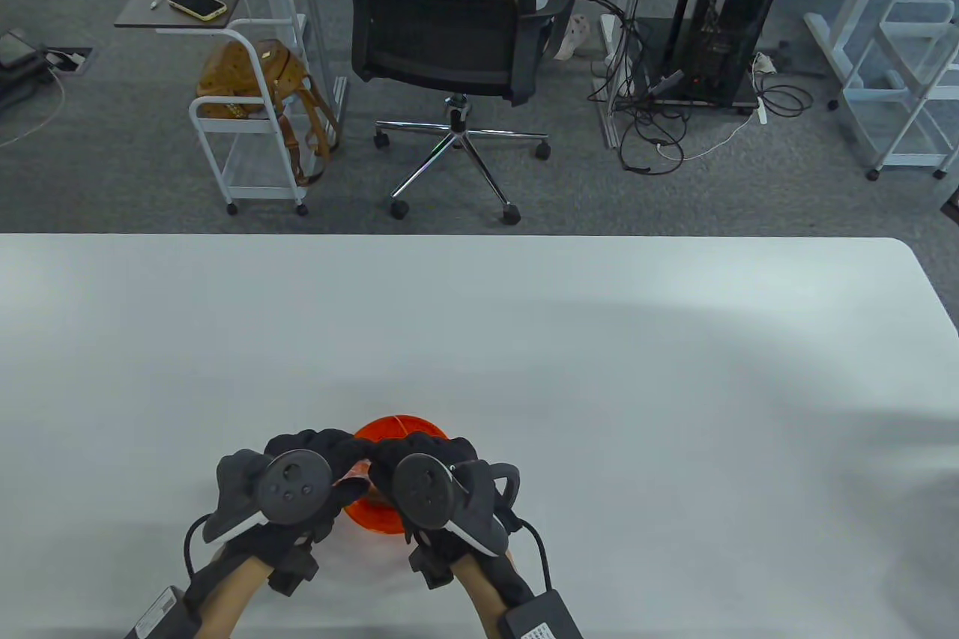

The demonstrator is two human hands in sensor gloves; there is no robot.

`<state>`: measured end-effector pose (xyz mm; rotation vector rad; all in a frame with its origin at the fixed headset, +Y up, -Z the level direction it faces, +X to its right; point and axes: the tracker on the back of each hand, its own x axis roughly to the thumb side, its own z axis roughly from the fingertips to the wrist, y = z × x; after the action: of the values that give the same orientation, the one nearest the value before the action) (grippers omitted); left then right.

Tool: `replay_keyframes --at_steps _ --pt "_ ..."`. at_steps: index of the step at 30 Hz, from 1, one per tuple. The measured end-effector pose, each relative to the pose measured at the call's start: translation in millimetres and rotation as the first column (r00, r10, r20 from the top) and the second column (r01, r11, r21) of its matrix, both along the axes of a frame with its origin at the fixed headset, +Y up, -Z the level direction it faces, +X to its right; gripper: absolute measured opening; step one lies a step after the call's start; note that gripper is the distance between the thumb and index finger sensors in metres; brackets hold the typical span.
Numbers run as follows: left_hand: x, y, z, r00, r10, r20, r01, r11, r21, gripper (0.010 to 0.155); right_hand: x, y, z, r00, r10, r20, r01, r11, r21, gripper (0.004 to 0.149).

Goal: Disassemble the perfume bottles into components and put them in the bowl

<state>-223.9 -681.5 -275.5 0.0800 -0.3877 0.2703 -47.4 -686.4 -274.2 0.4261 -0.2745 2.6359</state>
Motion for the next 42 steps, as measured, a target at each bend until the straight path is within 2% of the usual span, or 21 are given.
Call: replay_keyframes --at_steps 2,5,7,12,16,20,26,28,33,37,42 --pt "-0.4 0.9 0.8 1.0 -0.003 -0.001 0.003 1.0 0.011 0.053 -0.8 -0.5 0.8 1.0 -0.03 -0.006 0.03 0.999 -0.025 0.049" --pt "-1.5 1.6 0.4 1.0 0.013 0.005 -0.013 1.0 0.003 0.054 -0.8 1.9 1.6 1.0 0.007 0.027 -0.009 0.998 0.056 0.041" --pt "-0.3 1.3 1.3 1.0 0.011 0.014 -0.011 1.0 0.0 0.054 -0.3 4.0 1.8 0.999 0.02 0.03 -0.022 0.997 0.072 0.039" --pt "0.2 0.7 -0.3 1.0 0.006 0.001 -0.006 1.0 0.01 0.053 0.7 0.1 -0.5 1.0 -0.018 -0.001 0.018 1.0 -0.007 0.049" --pt "-1.7 0.0 -0.4 1.0 0.012 0.007 -0.012 1.0 -0.015 0.054 -1.0 1.4 0.8 1.0 0.013 0.016 -0.014 0.999 0.043 0.041" --pt "-0.2 2.2 0.7 1.0 0.01 -0.001 -0.01 1.0 0.014 0.053 -1.7 0.5 1.2 1.0 0.01 -0.002 -0.01 1.0 0.011 0.047" --pt "0.3 1.8 0.7 1.0 0.013 0.007 -0.013 1.0 0.002 0.054 0.5 2.5 0.9 1.0 0.024 0.001 -0.024 0.999 0.037 0.042" --pt "0.1 2.3 0.8 1.0 0.005 -0.005 -0.005 1.0 0.011 0.053 -0.3 1.4 0.7 1.0 0.021 0.0 -0.021 1.0 0.022 0.048" --pt "-2.8 0.3 -0.3 1.0 0.013 -0.001 -0.013 1.0 -0.02 0.054 -0.7 2.3 1.0 1.0 0.028 0.011 -0.029 0.998 0.047 0.041" --pt "-0.7 3.4 0.8 1.0 0.022 -0.003 -0.022 1.0 0.007 0.053 -2.6 0.5 2.0 0.998 0.056 -0.001 -0.056 0.998 0.037 0.047" --pt "-1.1 1.2 1.0 1.0 0.017 0.01 -0.017 1.0 -0.011 0.053 -2.1 0.8 1.8 0.999 0.047 0.007 -0.047 0.997 0.054 0.041"
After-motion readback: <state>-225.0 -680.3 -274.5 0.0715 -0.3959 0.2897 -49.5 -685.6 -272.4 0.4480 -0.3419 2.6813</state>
